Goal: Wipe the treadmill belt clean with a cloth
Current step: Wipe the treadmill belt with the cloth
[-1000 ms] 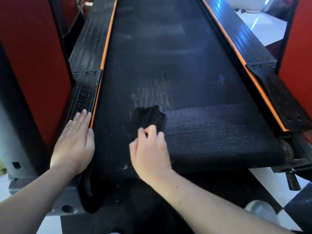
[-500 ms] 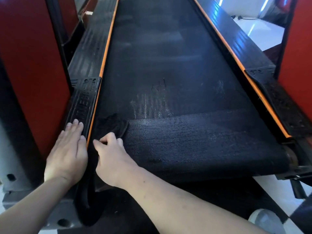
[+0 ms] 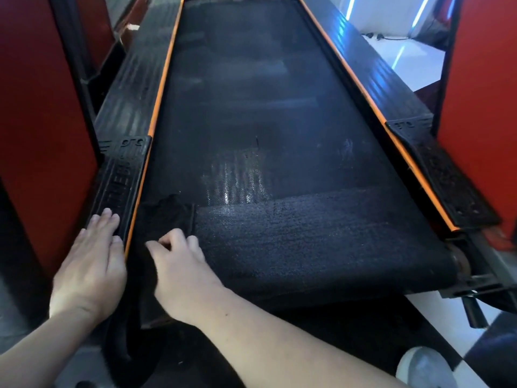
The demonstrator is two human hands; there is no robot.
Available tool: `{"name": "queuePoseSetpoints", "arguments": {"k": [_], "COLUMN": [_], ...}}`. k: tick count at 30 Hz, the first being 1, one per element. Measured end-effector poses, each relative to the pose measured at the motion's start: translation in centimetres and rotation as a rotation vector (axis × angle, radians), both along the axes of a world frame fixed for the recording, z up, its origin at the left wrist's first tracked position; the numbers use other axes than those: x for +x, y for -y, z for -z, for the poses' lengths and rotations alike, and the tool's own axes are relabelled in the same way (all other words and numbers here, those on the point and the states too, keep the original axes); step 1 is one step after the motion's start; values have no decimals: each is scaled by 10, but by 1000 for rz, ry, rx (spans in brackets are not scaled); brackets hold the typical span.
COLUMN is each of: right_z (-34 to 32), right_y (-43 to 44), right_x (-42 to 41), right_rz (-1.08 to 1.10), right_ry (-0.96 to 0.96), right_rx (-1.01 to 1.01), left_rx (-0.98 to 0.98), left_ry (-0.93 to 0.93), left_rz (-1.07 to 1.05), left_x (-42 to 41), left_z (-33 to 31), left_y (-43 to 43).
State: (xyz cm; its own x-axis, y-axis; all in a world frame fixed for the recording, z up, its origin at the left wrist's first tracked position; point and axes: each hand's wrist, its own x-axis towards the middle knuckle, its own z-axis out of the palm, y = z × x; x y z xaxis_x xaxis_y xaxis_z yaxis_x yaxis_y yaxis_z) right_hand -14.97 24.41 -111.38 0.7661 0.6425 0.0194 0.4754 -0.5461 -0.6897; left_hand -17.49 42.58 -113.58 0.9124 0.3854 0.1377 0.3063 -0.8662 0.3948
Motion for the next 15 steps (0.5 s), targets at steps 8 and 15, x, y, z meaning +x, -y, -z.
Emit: {"name": "queuePoseSetpoints", "arguments": {"k": [8, 15], "right_z": [22, 16], "right_y": [80, 188], "right_x": [28, 69], "right_rz": [162, 336], "right_ry": [176, 192], "right_rx": [12, -106], "left_rx": [18, 28], "left_ry": [-22, -3], "left_rz": [-2, 4], "left_x": [-1, -1], "left_z": [-1, -2], "left_y": [3, 5]}}
